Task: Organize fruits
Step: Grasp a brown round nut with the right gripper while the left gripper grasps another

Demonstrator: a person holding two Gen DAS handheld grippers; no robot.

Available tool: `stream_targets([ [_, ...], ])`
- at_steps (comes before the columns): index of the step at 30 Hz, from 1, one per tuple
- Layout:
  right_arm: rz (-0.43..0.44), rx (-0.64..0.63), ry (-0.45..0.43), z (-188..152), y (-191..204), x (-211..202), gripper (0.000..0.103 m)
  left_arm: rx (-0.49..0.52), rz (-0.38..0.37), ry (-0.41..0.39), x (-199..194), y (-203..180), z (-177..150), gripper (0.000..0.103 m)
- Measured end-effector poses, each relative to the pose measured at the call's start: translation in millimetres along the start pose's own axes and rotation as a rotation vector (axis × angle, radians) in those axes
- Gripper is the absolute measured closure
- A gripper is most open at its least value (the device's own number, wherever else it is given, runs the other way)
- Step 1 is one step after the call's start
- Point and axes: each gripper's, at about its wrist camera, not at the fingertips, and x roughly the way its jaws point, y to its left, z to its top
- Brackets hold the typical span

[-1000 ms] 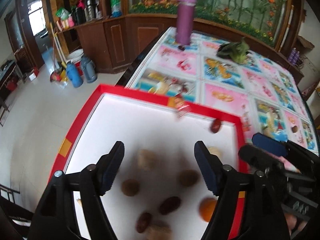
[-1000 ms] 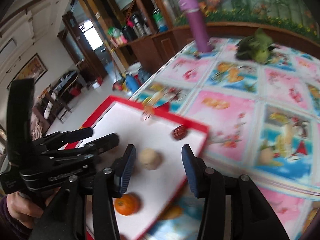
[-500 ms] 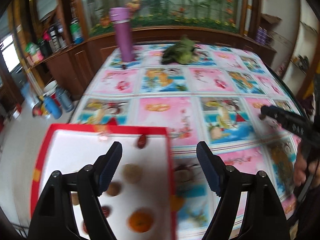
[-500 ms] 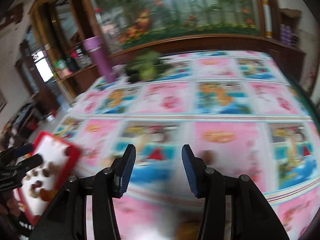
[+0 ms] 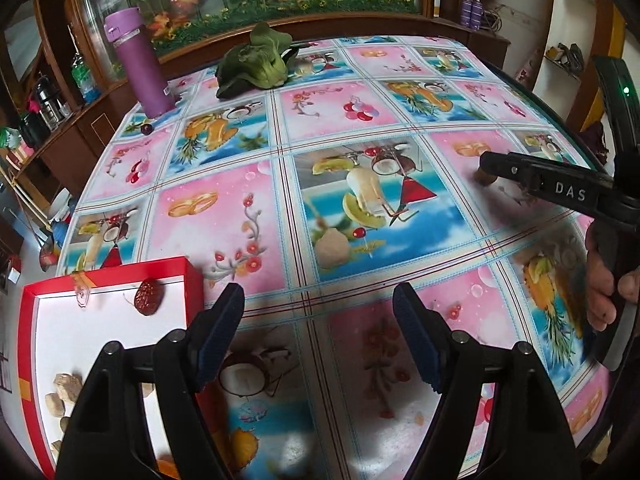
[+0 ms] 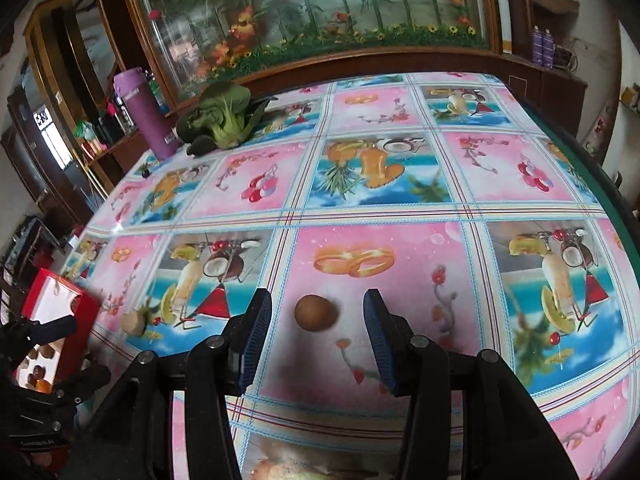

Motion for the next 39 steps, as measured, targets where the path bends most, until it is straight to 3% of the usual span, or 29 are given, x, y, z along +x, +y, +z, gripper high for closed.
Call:
stream_targets([
  [8,-0.016,-0.011,0.027,-2.2,3.9,10.3,0.056,-0.021,0.003,0.000,2.0,10.7,1.8,0.026],
  [10,-0.022,-0.013,0.030,-2.4,4.3,12.1,0.063,-0.024,0.002,0.002,2.6,11.7,2.1,0.026],
  [26,-0.042,-0.006,0.036,-1.1,2.4,14.1,0.082,-0.040,-0.038,0.028,23.2,0.6,18.2,0.026],
  [39,-0.040,-0.007,0.037,-0.8,3.1,14.3,0.083,-0.049,-0.066,0.064,43.0,-2.3,22.0,0.049],
])
